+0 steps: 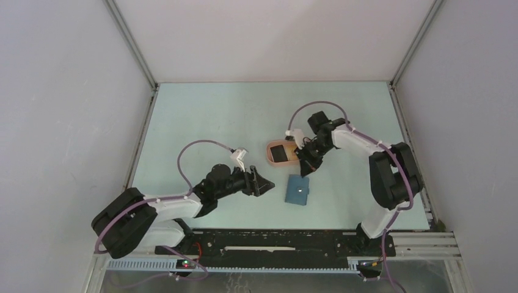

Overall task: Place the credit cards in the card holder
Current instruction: Pick up the card holder from the center of the board, then open the card holder, then place the card holder at the center of the board, then open the card holder at the center of the board.

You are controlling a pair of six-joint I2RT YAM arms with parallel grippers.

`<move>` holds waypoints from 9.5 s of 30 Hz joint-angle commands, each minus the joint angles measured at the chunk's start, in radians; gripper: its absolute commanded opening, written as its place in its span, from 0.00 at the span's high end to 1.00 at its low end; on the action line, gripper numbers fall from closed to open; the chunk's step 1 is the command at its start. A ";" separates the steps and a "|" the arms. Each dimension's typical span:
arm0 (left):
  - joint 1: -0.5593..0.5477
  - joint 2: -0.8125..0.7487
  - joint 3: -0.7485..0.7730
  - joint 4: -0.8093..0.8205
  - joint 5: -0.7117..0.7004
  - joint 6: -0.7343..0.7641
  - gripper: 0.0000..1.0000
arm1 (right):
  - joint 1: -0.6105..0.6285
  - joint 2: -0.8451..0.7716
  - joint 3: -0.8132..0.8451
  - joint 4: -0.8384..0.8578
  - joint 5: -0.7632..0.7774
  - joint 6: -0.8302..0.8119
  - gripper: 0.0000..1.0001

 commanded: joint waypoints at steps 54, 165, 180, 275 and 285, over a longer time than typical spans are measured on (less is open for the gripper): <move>-0.066 0.491 0.018 0.757 0.238 0.422 0.98 | 0.319 -0.329 -0.109 0.130 -0.165 -0.288 1.00; -0.017 0.194 0.048 -0.016 -0.232 -0.202 0.47 | 0.246 -0.321 -0.191 0.225 0.090 0.110 1.00; -0.165 -0.141 0.003 -0.123 -0.403 -0.126 0.40 | 0.111 -0.241 -0.150 0.189 -0.233 0.227 1.00; -0.138 0.021 0.169 -0.709 -0.517 -0.031 0.43 | 0.137 -0.353 -0.138 0.270 -0.108 0.225 0.46; -0.132 0.000 0.127 -0.662 -0.506 -0.039 0.45 | 0.221 -0.127 -0.108 0.306 0.052 0.350 1.00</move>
